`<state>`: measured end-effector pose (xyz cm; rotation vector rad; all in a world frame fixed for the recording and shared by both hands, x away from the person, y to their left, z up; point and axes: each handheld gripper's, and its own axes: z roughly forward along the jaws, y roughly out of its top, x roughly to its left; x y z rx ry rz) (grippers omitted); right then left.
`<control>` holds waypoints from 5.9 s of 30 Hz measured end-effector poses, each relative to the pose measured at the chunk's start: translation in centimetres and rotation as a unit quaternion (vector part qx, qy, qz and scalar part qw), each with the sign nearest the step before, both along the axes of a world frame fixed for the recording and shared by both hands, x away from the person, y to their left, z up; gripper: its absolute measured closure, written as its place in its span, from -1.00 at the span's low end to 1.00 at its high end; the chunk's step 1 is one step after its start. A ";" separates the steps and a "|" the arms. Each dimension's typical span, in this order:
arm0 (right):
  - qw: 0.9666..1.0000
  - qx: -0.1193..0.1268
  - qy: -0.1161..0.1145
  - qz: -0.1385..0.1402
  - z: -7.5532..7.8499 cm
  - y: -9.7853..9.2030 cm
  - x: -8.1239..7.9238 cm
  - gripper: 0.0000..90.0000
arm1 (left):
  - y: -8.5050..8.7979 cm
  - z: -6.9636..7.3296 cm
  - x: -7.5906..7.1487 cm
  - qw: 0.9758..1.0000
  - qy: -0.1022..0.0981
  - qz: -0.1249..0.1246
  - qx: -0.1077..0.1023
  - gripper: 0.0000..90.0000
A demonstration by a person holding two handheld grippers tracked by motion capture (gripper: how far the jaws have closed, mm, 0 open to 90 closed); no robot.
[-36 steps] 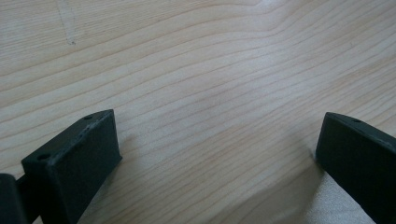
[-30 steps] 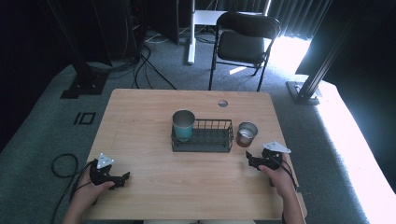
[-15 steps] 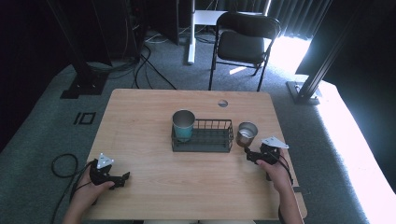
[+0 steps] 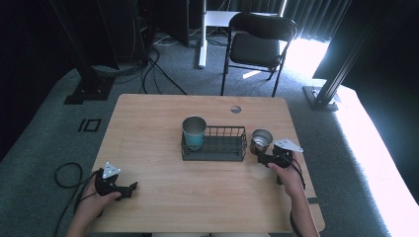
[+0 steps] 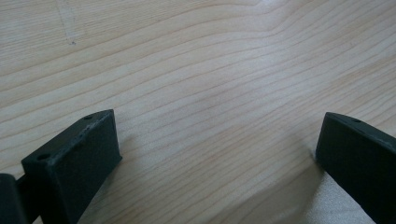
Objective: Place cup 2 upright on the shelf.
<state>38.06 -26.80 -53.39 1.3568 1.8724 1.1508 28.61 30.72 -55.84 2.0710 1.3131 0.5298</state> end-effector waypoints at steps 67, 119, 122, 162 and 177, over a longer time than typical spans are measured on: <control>0.998 0.020 -0.057 -0.014 5.6 0.4 1.5 -0.68 | 0.0 0.0 0.0 1.000 0.000 0.000 0.000 -0.99; 0.988 0.036 -0.105 0.109 11.4 9.5 1.9 -0.68 | 0.0 0.0 0.0 1.000 0.000 0.000 0.001 -0.99; 0.987 0.042 -0.103 0.116 11.2 10.1 2.0 -0.68 | 0.0 0.0 0.0 1.000 0.000 0.000 0.001 -0.99; 0.989 0.023 -0.071 0.127 5.5 13.5 2.6 -0.68 | 0.0 0.0 0.0 1.000 0.000 0.000 0.000 -0.99; 0.990 0.005 -0.062 0.129 4.5 13.7 2.7 -0.68 | 0.0 0.0 0.0 1.000 0.000 0.000 0.000 -0.99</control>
